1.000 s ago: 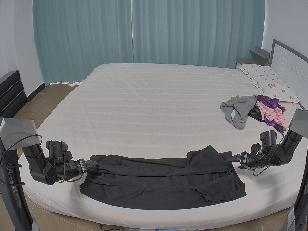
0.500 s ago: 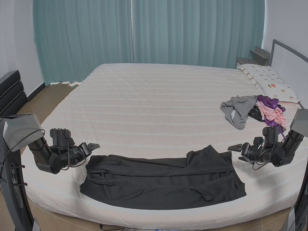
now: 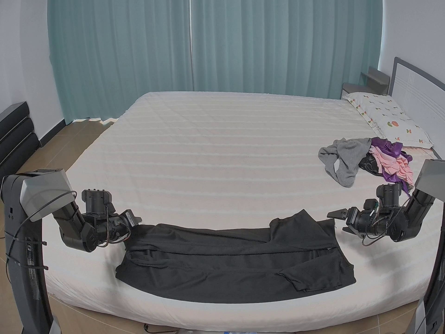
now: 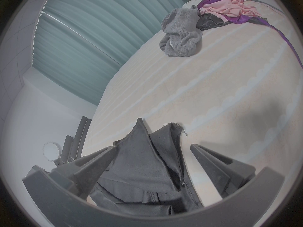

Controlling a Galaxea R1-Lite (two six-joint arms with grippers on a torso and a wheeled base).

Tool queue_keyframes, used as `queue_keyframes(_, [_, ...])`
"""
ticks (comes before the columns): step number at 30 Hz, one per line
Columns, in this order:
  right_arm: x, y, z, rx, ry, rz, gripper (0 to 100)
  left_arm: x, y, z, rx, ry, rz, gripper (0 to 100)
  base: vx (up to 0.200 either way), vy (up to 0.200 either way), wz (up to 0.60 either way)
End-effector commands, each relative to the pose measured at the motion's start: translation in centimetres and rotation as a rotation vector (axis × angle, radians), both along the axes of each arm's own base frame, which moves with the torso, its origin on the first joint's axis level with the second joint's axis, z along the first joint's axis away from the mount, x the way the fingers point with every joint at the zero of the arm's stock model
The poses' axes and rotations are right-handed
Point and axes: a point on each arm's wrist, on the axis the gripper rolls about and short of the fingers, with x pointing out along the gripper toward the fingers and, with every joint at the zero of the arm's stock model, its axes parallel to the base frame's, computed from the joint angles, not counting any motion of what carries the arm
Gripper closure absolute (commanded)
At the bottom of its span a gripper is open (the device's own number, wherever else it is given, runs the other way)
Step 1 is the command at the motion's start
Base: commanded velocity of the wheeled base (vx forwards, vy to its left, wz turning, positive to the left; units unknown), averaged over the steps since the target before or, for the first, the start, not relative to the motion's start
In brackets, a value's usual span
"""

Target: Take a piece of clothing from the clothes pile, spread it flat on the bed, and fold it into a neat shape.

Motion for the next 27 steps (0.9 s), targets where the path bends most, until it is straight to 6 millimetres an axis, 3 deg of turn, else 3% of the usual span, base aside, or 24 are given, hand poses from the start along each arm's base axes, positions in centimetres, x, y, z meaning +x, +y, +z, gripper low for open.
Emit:
queue_keyframes(1, [0.8,0.0,-0.8,0.000,0.005,-0.001,0,0.1,0.7,-0.5,0.015,0.004,0.037,100,0.000,0.000,0.00])
queue_keyframes(20, [2.6,0.3,-2.0,0.014,0.027,-0.090,0,-0.1,2.4,1.4,0.022,-0.044,0.103,100,0.000,0.000,0.00])
queue_keyframes(27, [2.8,0.3,-2.4,0.012,0.032,-0.100,0,-0.2,2.3,1.1,0.022,-0.036,0.104,100,0.000,0.000,0.00])
